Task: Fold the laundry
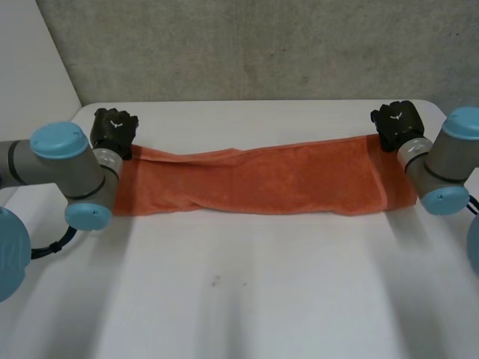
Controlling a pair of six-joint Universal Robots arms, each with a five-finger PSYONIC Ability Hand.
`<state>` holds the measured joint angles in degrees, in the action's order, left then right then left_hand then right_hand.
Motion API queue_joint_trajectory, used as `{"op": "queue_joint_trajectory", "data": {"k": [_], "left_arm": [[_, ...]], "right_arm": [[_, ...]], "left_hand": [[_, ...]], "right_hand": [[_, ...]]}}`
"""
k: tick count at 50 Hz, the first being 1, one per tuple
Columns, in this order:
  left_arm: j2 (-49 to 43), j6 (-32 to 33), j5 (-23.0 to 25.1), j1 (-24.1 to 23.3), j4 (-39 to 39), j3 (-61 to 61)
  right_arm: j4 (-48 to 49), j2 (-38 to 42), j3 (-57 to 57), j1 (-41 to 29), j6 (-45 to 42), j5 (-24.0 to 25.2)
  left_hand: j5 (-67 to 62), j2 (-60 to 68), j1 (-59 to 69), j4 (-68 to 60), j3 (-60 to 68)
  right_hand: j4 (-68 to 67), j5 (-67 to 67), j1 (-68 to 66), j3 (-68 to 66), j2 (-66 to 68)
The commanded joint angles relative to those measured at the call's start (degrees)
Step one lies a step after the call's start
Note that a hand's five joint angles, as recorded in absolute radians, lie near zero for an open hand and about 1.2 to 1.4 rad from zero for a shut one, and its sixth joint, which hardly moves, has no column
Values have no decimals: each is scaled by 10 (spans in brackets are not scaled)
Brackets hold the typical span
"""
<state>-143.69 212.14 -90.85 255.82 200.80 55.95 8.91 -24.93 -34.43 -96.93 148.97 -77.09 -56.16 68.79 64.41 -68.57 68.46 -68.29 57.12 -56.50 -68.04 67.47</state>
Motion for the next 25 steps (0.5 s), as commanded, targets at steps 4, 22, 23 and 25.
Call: {"op": "queue_joint_trajectory", "data": {"k": [4,22,23,25], "left_arm": [[13,2,87,-22,74,53],[216,-3,56,-23,70,228],[237,-3,56,-24,62,258],[256,-4,56,-25,53,282]], "right_arm": [[-3,35,48,-13,16,-67],[-98,-271,-209,4,118,8],[-127,-285,-230,16,118,19],[-155,-296,-252,32,118,30]], "left_hand": [[562,-588,-544,586,-585],[562,-588,-544,586,-585],[562,-588,-544,586,-585],[562,-588,-544,586,-585]], "right_hand": [[583,-571,465,580,-575],[583,-571,465,580,-575],[583,-571,465,580,-575],[583,-571,465,580,-575]]}}
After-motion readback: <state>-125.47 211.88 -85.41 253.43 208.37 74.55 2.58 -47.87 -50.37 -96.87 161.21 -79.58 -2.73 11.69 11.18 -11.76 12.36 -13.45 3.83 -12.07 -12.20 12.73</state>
